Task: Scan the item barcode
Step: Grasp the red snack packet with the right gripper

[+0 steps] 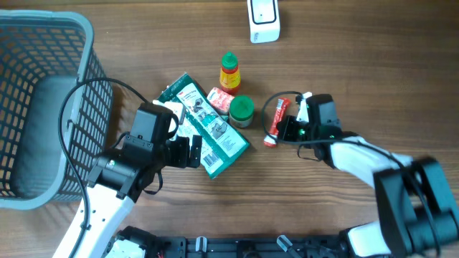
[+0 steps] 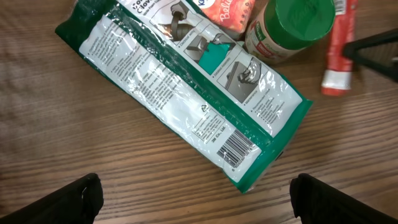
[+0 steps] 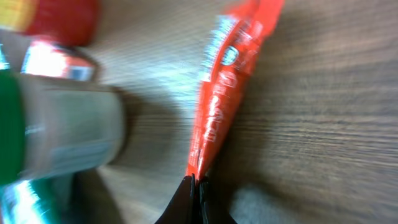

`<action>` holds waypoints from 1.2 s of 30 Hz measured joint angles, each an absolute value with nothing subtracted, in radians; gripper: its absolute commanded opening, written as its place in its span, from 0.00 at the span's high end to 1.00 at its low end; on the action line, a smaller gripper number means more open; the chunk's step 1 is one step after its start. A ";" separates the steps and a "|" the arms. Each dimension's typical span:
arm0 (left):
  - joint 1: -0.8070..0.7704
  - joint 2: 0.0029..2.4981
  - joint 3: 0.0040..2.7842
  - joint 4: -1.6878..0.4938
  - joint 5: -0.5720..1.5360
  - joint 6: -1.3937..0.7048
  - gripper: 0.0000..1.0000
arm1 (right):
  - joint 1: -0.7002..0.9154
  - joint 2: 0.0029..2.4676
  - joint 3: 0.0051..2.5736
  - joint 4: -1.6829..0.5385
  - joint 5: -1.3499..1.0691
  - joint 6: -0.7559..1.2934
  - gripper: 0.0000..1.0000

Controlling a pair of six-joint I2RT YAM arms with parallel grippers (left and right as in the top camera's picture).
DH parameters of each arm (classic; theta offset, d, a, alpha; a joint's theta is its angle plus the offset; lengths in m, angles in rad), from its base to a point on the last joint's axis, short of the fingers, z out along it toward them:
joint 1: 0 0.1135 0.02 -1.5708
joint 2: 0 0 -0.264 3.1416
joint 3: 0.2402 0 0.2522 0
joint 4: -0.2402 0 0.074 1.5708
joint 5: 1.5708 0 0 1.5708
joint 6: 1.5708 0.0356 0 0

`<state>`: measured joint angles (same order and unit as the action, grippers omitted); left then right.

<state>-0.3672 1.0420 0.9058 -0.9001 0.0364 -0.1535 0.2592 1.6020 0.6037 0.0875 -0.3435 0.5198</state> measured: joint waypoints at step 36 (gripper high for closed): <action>-0.367 1.042 0.906 -0.900 0.036 -0.154 0.00 | 0.259 1.473 0.602 -0.137 -0.218 0.330 0.12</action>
